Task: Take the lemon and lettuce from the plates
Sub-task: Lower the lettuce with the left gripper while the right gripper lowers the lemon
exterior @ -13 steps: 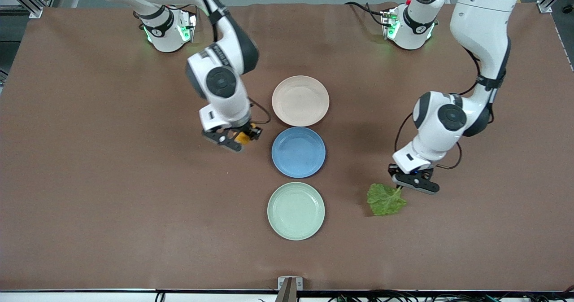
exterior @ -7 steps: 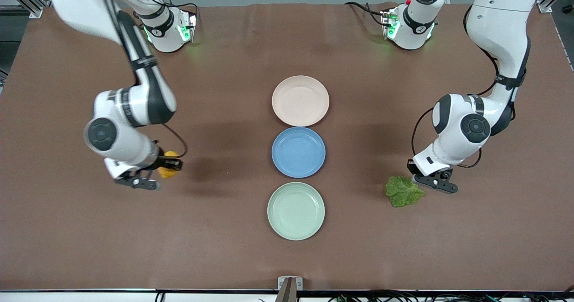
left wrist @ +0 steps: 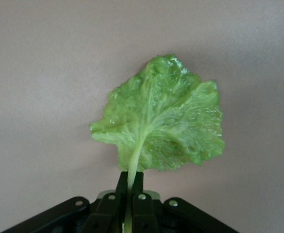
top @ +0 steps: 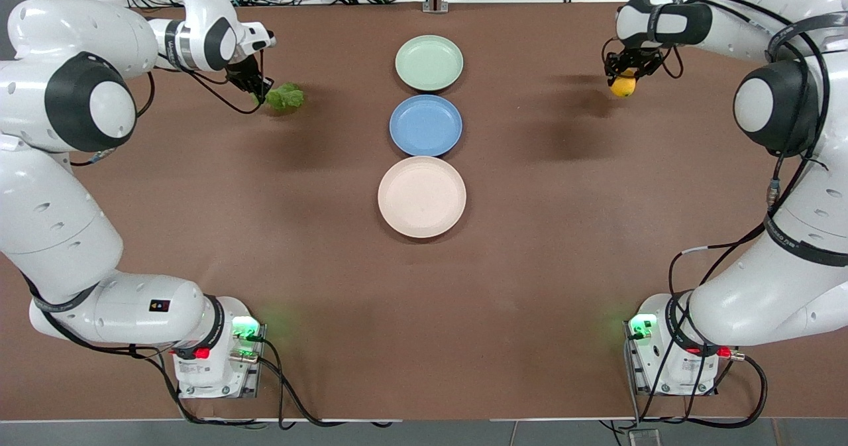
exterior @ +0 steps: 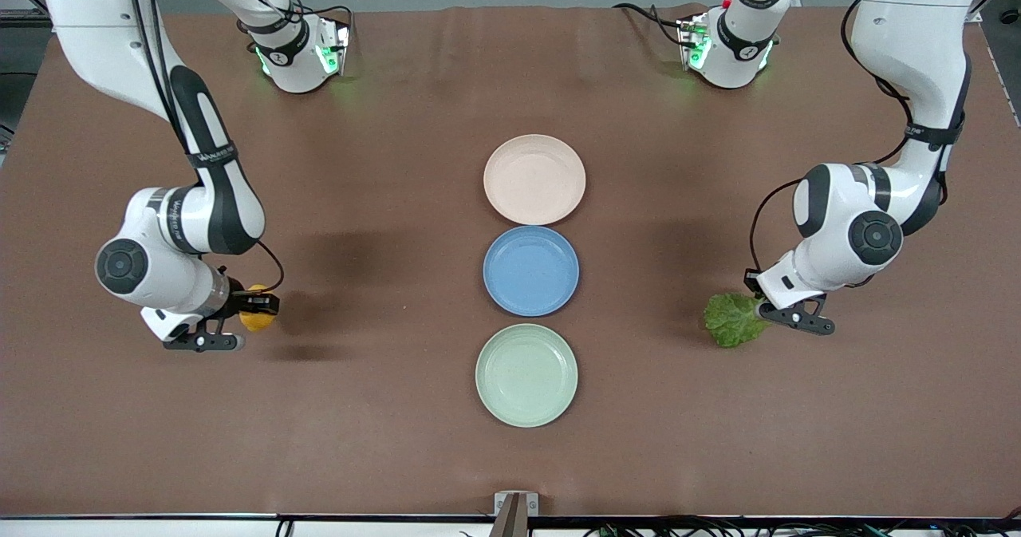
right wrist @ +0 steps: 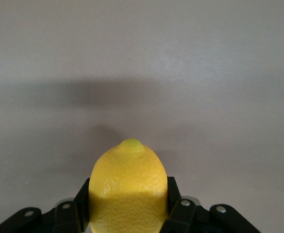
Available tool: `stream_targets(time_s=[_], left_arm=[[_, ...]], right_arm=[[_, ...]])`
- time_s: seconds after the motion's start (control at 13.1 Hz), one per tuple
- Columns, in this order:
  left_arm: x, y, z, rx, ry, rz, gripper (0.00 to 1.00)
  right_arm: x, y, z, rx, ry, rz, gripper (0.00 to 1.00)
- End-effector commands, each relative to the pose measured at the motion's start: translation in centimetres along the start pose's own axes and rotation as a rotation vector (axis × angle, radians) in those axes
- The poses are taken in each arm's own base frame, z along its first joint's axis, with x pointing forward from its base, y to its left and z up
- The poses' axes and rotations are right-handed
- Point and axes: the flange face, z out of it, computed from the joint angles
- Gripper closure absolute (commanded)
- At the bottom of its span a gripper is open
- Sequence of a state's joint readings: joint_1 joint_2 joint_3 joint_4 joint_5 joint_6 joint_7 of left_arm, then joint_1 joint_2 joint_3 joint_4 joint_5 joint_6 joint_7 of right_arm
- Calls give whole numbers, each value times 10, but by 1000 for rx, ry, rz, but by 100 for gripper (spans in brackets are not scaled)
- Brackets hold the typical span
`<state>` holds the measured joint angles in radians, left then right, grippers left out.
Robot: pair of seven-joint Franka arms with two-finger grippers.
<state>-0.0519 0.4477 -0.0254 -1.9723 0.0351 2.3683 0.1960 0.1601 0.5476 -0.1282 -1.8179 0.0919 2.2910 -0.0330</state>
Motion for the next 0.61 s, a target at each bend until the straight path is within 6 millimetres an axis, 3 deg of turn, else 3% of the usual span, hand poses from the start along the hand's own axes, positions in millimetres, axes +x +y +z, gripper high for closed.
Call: stream_targets(time_s=[0.0,0.23,0.38,0.46,0.54], left_arm=[[-8,1,-7,9,-26,14,93],[-8,-7,-5,8,-26,0,83],[3,-19,-12,15,-1,-8,46],[7,-29,-17,19,13,-23,13],[14,-31,-28,24,38,-31,0]], right_arm=[[-8,-6,17,21,-12,-67,100],[-27,-9,43,42,-2,-44,100],[-36,-11,48,43,-17,-48,100],[-41,-11,49,44,-25,-47,100],[-47,-16,49,49,-32,-54,99]])
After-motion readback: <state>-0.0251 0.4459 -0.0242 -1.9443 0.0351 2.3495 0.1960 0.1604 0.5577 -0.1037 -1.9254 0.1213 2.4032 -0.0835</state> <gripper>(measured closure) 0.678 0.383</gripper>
